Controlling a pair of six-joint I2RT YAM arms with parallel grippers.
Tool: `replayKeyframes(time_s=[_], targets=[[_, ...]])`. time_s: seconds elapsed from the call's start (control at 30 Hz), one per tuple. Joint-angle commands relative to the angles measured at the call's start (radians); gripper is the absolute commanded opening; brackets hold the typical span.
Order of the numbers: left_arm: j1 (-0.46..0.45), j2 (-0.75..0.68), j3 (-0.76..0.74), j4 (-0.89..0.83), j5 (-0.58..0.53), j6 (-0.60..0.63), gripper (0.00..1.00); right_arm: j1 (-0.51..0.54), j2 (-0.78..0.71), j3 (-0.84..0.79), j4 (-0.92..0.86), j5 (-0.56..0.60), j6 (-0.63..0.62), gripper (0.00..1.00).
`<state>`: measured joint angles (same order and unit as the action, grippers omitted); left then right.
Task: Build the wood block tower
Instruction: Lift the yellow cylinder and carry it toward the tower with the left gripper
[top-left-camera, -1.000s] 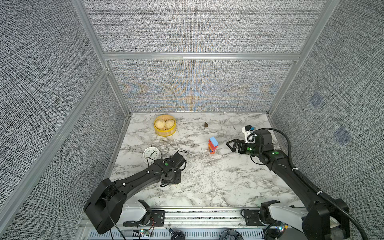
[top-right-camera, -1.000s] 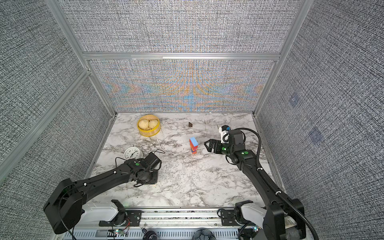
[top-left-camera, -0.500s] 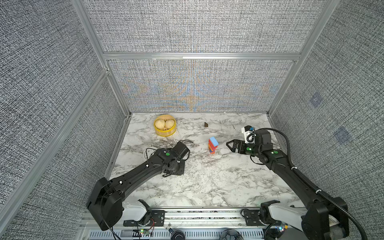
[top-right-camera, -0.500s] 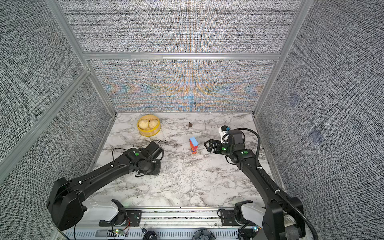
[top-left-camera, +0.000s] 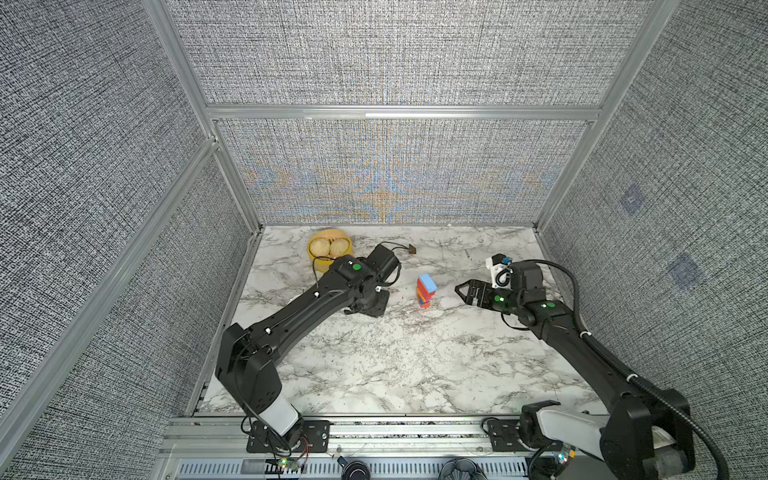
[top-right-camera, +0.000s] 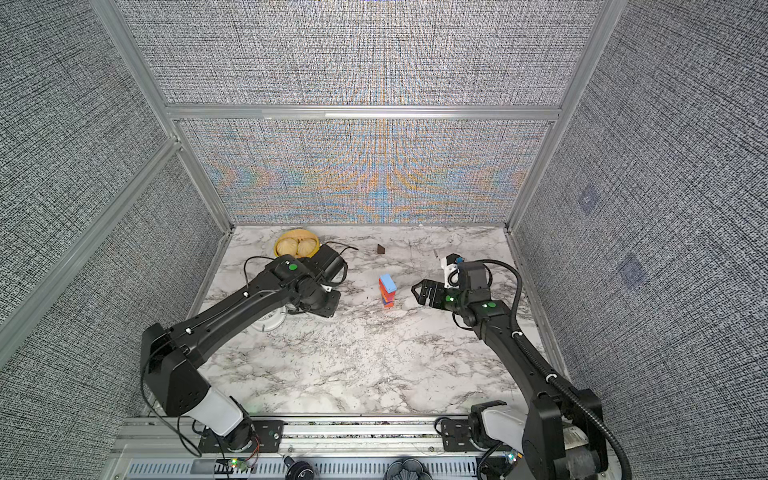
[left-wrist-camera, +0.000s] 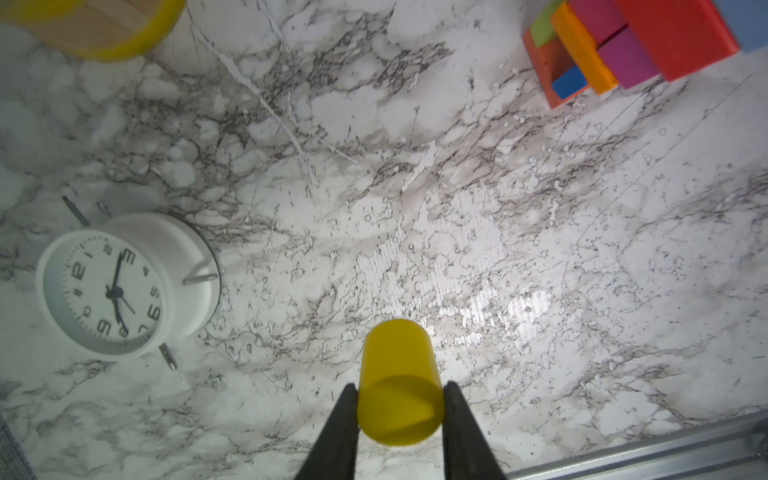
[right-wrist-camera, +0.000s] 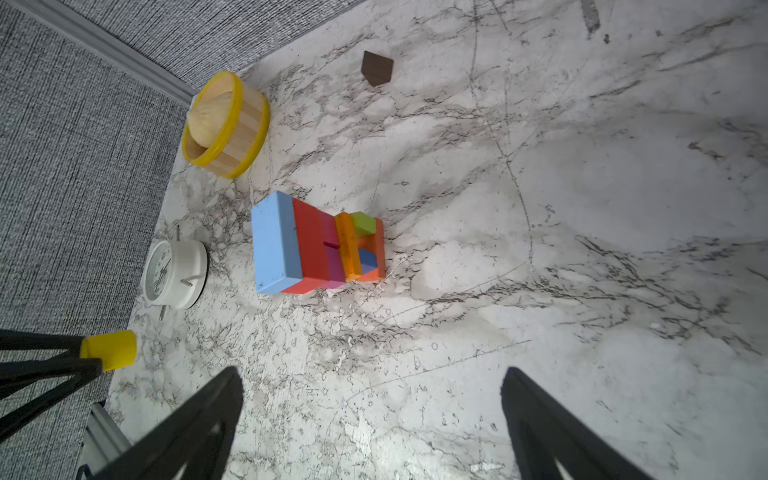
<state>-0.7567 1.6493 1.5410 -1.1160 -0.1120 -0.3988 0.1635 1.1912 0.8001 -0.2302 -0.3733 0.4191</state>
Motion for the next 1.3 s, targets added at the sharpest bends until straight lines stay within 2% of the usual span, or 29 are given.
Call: replayKeyframes(time_s=[0.0,0.67,0.93,1.27], targets=[[0.0,0.054,0.086,-0.042,0.005,0.06,0.3,-0.02,0.0,-0.012,0.054,-0.009,0.036,0.99],[-0.012,0.459,0.728,-0.245,0.039,0.209,0.3,-0.037,0.075,0.001,0.065,-0.033,0.037,0.99],[-0.019,0.527,0.825,-0.218,0.137,0.28,0.3,-0.037,0.086,0.002,0.068,-0.03,0.029,0.99],[-0.03,0.605,0.936,-0.206,0.172,0.285,0.3,-0.037,0.111,0.003,0.077,-0.037,0.032,0.99]])
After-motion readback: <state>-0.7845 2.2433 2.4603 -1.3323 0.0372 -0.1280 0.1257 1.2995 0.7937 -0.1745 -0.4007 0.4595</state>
